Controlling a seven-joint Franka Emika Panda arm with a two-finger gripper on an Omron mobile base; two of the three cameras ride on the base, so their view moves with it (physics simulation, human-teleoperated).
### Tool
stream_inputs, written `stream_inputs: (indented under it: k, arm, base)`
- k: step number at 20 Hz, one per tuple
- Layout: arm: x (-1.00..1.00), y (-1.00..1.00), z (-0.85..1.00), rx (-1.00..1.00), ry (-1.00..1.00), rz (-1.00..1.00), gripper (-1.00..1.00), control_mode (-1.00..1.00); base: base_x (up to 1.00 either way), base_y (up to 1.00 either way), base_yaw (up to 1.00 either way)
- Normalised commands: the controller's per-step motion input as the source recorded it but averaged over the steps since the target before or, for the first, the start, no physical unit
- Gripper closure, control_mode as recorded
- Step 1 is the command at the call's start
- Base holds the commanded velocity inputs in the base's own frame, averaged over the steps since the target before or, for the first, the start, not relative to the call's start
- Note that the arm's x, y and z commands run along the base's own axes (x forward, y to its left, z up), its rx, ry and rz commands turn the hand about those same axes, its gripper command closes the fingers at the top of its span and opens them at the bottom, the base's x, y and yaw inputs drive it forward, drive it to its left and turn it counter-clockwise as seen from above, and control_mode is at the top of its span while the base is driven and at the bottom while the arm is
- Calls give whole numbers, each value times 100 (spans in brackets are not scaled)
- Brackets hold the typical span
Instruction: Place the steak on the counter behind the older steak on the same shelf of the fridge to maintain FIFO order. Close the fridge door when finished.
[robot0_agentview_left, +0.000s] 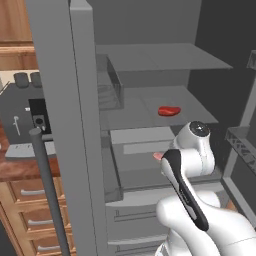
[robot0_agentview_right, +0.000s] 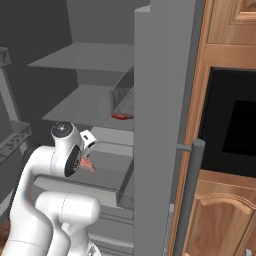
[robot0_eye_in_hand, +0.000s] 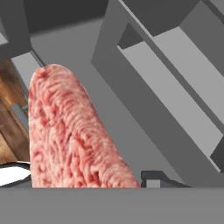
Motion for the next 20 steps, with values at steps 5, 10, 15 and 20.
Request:
stream_inputs:
  k: [5,10,15,20]
  arm:
    - [0,0,0,0,0,0,100,100]
    - [0,-7,65,-1,-18,1,100,-100]
    - [12,-1,99,-6,-39,0,100,-100]
    - [21,0,68,-7,-28,0,100,-100]
  base:
    - [28,-1,0]
    - [0,0,0]
    - [0,0,0]
    - [0,0,0]
